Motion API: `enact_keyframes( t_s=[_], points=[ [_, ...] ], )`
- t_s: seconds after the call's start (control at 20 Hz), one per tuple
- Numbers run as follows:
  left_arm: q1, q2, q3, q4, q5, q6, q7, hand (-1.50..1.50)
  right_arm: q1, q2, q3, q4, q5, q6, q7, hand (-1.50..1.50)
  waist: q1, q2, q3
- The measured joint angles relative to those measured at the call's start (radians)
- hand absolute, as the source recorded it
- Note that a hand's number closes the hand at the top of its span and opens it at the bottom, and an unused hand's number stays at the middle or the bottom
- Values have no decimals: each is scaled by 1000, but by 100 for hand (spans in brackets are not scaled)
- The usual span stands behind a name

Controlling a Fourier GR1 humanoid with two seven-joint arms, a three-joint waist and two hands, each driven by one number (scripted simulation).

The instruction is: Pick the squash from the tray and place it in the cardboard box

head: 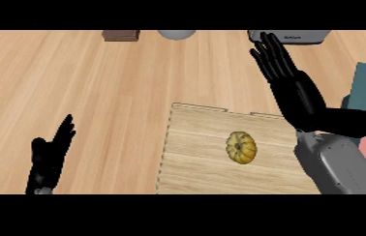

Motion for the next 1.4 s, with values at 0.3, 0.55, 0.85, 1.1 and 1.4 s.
enact_keyframes(
  t_s=[0.3,0.55,0.85,1.1,1.4],
  points=[
    [-25,49,-10,-30,-65,4,-47,0,58,-219,-42,-114,260,-29,-142,-150,-99,-32,-1],
    [-27,76,-14,-44,-86,-6,-73,0,132,-292,-220,-140,399,-202,-297,-150,-177,-44,9],
    [-33,95,-23,-52,-103,-24,-99,0,378,-385,-242,-244,684,-340,-526,-150,-181,-34,3],
    [-28,93,-27,-49,-112,-23,-116,0,618,-408,-243,-333,948,-480,-507,-150,-186,-33,-3],
    [-40,94,-33,-49,-122,-30,-123,0,911,-327,-187,-467,1254,-572,-382,-150,-168,-26,-7]
  ],
)
